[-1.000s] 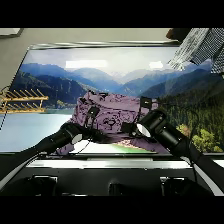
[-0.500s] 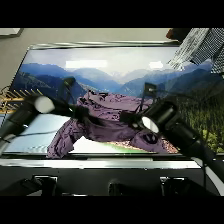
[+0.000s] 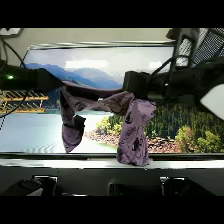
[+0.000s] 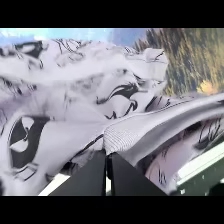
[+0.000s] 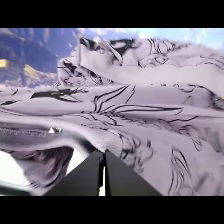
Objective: Fold the clothes and pants, and hang the long-sleeved shirts on hangers.
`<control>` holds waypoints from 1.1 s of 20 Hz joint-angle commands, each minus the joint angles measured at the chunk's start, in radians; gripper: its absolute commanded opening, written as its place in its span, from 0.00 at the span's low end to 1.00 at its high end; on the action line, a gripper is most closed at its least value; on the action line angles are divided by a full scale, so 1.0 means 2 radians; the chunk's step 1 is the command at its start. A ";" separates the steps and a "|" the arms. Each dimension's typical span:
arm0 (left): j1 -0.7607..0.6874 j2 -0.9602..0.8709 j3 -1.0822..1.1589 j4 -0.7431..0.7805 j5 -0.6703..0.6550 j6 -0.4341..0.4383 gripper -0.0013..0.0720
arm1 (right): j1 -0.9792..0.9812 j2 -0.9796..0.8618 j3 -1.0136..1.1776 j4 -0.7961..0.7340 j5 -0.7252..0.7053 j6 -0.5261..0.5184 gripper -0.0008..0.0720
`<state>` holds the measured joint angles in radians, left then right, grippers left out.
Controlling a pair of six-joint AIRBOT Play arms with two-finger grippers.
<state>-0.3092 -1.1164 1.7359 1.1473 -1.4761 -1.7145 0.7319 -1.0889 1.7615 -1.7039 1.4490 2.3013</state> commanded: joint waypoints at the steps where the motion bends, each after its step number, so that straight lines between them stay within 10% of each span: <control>1: 0.002 0.005 0.003 -0.001 -0.056 -0.040 0.05 | 0.001 -0.010 0.023 0.003 0.066 -0.034 0.05; 13: -0.008 -0.042 -0.355 -0.013 0.160 -0.005 0.06 | 0.001 -0.056 -0.341 0.090 -0.222 0.096 0.05; 14: -0.005 -0.046 -0.353 -0.015 0.167 -0.005 0.15 | 0.001 -0.063 -0.341 0.099 -0.239 0.096 0.05; 16: 0.025 -0.037 -0.337 -0.014 0.153 -0.004 0.90 | 0.001 -0.066 -0.340 0.103 -0.243 0.097 0.05; 22: 0.351 0.072 -0.330 0.096 0.110 0.094 0.95 | 0.001 -0.065 -0.338 0.108 -0.198 0.072 0.05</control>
<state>0.0956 -1.0550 1.0782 1.2297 -1.2369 -1.6527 0.7326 -1.2167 1.0885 -1.5021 1.0271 2.4630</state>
